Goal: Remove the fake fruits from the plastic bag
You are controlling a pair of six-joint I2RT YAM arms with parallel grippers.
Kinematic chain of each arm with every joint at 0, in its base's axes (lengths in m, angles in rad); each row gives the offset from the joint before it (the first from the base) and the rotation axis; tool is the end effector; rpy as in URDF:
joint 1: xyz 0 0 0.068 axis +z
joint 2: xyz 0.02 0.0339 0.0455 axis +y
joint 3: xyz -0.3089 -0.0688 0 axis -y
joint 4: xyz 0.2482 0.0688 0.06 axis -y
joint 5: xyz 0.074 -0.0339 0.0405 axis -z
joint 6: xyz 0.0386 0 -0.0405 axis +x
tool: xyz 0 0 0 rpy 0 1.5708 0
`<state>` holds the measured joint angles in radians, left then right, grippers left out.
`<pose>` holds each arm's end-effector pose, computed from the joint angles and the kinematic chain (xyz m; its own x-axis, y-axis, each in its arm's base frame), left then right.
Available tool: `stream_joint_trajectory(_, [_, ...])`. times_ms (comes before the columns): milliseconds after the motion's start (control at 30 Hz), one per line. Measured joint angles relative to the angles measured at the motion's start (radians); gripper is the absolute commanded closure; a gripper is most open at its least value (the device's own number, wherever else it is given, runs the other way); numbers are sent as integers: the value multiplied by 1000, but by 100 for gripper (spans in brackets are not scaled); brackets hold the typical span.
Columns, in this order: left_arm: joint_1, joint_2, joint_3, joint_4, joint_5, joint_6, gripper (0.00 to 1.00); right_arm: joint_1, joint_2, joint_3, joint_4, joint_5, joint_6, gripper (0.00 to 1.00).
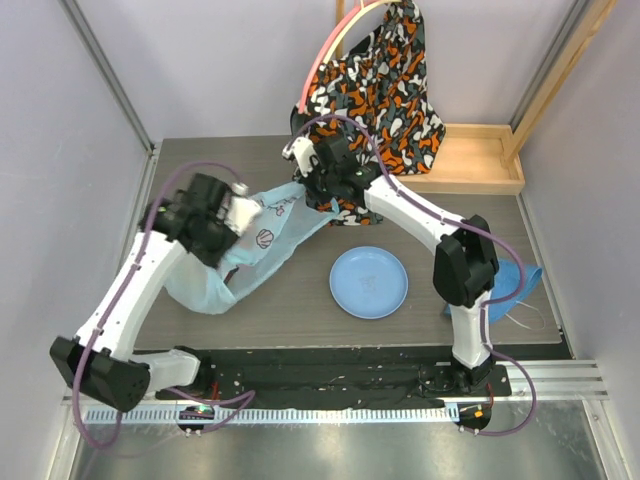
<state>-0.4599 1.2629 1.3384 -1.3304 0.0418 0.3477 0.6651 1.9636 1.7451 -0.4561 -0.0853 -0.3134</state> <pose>0.1824 -0.0921 0.3794 -0.6457 0.6998 -0.3056 0.7181 0.6926 0.0685 0.3767 0.2997 0.3334 -0.2618 -0.5957 -0.7593 -0.7863 0.5879 -0.1901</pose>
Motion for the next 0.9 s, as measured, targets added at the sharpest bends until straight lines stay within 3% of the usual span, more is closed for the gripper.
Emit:
stream_joint_trajectory(100, [213,-47,28,113,-126,-14,100,-3,88,124,-4,-2,2,99])
stream_joint_trajectory(200, [328,-46,106,221,-204,-33,100,-16,171,242,24,-19,3,99])
stream_joint_trajectory(433, [383,121,487,422,-256,-131,100,-70,196,358,158,-71,39,99])
stream_joint_trajectory(567, [383,108,581,484,-238,-154,100,-99,177,358,234,-79,68,99])
stream_joint_trajectory(667, [384,31,531,491,-200,-152,100,-120,127,306,259,-97,72,99])
stream_joint_trajectory(833, [384,-188,209,404,-81,-136,100,-146,-93,-13,295,-158,11,98])
stream_joint_trajectory(867, [384,-212,149,368,-60,-130,100,-149,-137,-76,288,-172,-4,97])
stream_joint_trajectory(900, [384,-233,90,340,-38,-124,100,-152,-168,-124,282,-182,-14,87])
